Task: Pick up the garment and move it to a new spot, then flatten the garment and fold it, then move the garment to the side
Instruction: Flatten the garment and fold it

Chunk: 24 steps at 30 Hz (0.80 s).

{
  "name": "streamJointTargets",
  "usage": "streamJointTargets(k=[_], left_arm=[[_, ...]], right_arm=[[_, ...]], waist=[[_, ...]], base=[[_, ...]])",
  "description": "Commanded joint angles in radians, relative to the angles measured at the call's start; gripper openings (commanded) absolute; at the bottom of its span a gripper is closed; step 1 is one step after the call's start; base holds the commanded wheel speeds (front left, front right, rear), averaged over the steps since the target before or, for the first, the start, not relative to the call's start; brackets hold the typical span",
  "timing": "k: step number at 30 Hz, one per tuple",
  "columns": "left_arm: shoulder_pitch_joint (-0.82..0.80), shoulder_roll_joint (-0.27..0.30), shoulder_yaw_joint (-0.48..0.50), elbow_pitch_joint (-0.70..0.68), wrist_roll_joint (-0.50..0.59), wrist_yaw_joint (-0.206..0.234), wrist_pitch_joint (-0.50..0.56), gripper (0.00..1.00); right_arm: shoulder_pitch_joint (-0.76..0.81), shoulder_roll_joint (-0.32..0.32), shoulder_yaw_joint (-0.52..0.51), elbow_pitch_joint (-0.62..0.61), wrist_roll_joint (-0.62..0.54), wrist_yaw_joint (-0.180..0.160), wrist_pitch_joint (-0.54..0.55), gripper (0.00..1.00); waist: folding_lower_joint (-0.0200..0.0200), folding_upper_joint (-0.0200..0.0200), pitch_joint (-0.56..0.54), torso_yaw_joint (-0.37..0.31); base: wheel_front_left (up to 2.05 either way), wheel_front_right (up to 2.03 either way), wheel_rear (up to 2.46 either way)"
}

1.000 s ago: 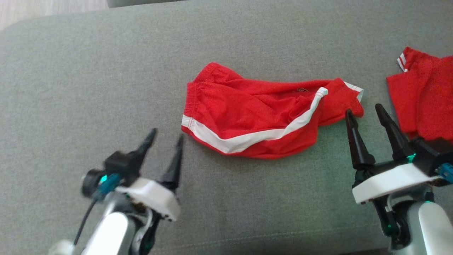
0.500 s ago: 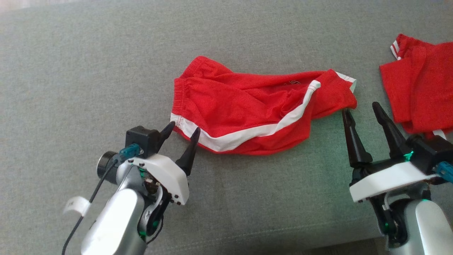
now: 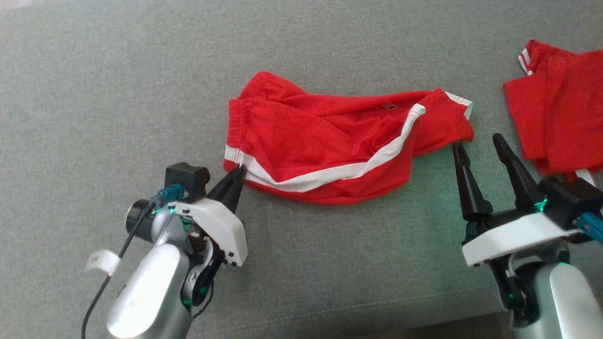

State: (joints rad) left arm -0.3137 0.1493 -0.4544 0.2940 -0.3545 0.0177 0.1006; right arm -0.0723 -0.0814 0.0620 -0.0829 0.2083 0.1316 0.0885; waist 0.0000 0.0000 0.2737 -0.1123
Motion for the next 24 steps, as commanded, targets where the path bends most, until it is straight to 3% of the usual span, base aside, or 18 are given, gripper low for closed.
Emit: streamJointTargets(k=[1,10,16,24], left_arm=[[-0.042,0.014,0.034,-0.030,0.006,0.005,-0.014,0.00],[-0.043,0.015,0.029,-0.051,0.016,0.020,-0.052,0.00],[-0.048,0.012,0.012,-0.079,0.021,0.020,-0.059,0.00],[-0.046,0.004,-0.011,-0.099,0.026,0.023,-0.061,0.00]], right_arm=[[-0.030,-0.005,0.023,-0.030,0.003,-0.001,-0.004,1.00],[-0.040,-0.037,0.049,0.004,0.016,-0.001,0.030,1.00],[-0.144,-0.080,0.114,0.058,0.048,-0.001,0.083,1.00],[-0.227,-0.096,0.129,0.139,0.074,-0.001,0.223,1.00]], waist=[[0.0000,0.0000,0.000,0.000],[0.0000,0.0000,0.000,0.015],[0.0000,0.0000,0.022,0.044],[0.0000,0.0000,0.028,0.069]], base=[[0.00,0.00,0.00],[0.00,0.00,0.00],[0.00,0.00,0.00],[0.00,0.00,0.00]])
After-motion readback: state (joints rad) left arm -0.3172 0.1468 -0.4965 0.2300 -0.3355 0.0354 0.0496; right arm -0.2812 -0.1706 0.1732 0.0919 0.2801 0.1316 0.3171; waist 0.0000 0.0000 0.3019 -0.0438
